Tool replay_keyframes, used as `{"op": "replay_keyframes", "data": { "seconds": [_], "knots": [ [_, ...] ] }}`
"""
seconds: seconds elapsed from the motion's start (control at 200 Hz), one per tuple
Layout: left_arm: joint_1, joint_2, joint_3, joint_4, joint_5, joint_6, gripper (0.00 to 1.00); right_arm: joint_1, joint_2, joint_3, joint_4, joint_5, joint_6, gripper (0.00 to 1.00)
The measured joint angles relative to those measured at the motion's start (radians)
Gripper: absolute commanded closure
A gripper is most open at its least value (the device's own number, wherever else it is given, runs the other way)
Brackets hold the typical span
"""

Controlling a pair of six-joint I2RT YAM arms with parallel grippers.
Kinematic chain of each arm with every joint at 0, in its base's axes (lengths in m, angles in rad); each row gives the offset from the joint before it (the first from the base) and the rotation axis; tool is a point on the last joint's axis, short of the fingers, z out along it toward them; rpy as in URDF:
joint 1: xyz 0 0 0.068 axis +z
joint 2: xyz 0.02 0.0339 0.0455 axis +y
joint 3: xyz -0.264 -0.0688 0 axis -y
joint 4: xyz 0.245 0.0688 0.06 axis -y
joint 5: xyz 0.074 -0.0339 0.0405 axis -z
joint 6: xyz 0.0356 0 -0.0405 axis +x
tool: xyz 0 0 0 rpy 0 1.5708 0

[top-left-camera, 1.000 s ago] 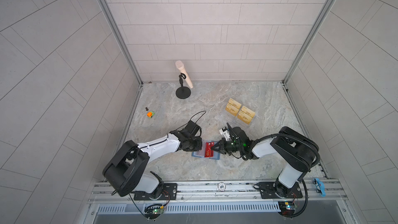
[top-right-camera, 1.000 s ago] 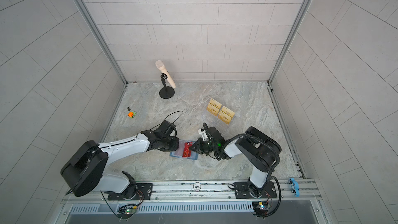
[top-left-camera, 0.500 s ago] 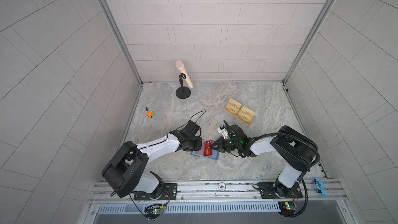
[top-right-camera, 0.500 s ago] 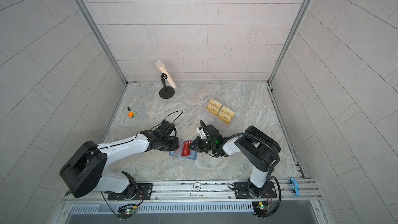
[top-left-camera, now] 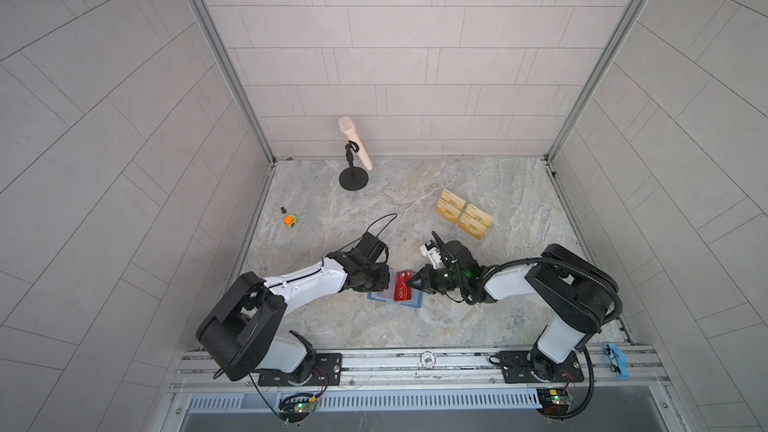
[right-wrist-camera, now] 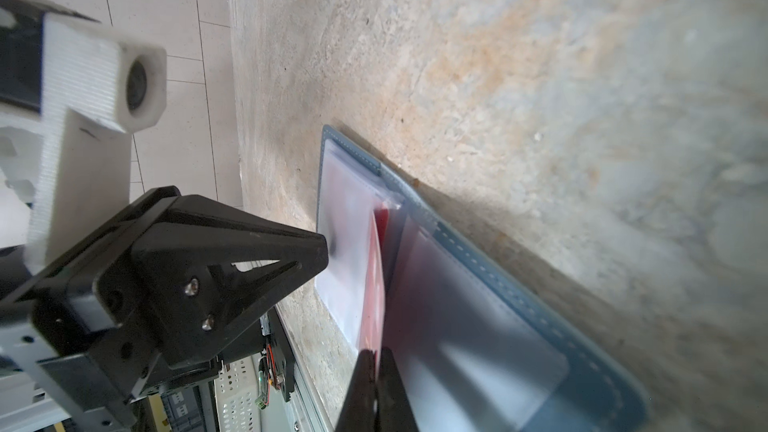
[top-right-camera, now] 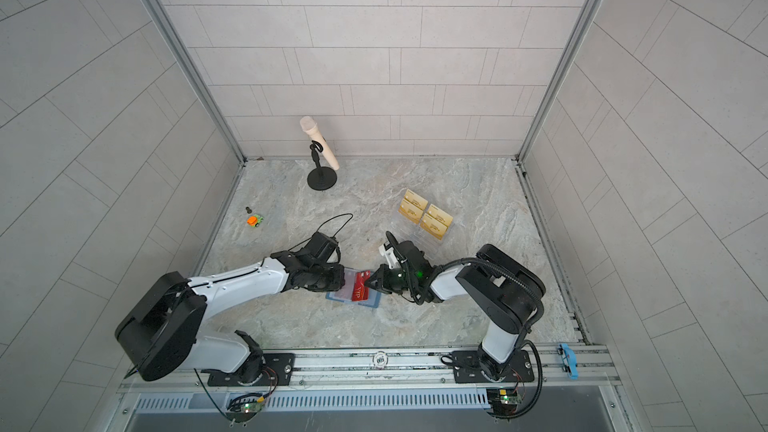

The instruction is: Put the credit cards into the card holder

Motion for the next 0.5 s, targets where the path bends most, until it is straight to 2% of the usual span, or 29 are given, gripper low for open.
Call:
{"op": "replay_keyframes", "data": {
  "seconds": [0.501],
  "knots": [
    [0.000,-0.001,0.000,-0.003,-0.002,0.000,0.86,0.011,0.040,-0.043,0.154,0.033,0.081,1.00]
  ]
}}
